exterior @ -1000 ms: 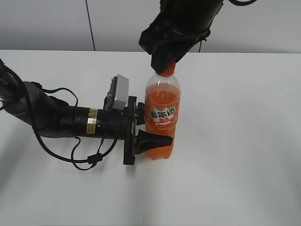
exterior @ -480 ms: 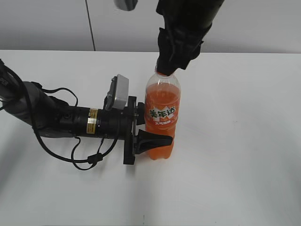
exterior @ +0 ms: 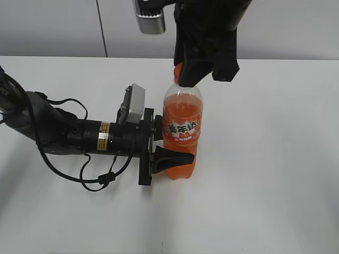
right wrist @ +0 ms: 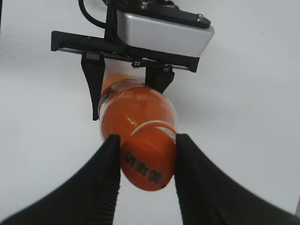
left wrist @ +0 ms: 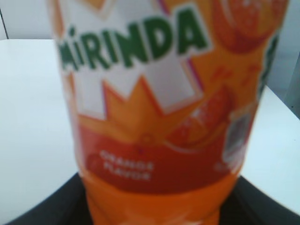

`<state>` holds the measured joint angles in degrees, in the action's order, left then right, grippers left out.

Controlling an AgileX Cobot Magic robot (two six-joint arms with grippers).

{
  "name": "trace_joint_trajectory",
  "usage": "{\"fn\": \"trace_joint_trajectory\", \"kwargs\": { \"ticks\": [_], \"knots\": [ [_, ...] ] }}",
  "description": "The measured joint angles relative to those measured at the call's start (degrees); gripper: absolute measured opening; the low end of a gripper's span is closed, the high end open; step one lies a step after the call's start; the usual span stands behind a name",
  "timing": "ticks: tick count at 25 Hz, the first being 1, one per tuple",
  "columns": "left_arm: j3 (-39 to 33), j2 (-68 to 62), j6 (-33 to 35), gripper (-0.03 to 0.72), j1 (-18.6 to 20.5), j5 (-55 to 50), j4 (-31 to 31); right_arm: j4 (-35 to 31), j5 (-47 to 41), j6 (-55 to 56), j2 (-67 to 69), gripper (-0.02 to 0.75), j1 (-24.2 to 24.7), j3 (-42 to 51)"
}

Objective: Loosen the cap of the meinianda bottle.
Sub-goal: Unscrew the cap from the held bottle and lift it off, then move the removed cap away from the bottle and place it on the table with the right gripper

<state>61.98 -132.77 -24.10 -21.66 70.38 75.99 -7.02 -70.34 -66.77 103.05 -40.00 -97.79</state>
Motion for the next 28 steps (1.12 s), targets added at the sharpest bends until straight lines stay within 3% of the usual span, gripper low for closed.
{"fn": "trace_joint_trajectory", "kwargs": {
  "ticks": [14,17,23,28],
  "knots": [
    [0.0,0.0,0.1,0.403,0.0,-0.1,0.1,-0.3,-0.1,0.3,-4.6,0.269,0.0,0.0],
    [0.0,0.0,0.1,0.403,0.0,0.0,0.1,1.7,-0.1,8.9,-5.5,0.269,0.0,-0.1],
    [0.0,0.0,0.1,0.403,0.0,0.0,0.1,10.5,0.0,38.3,-6.0,0.269,1.5,-0.6],
    [0.0,0.0,0.1,0.403,0.0,-0.1,0.1,8.3,0.0,53.4,-6.0,0.269,10.9,-0.5]
  ]
}}
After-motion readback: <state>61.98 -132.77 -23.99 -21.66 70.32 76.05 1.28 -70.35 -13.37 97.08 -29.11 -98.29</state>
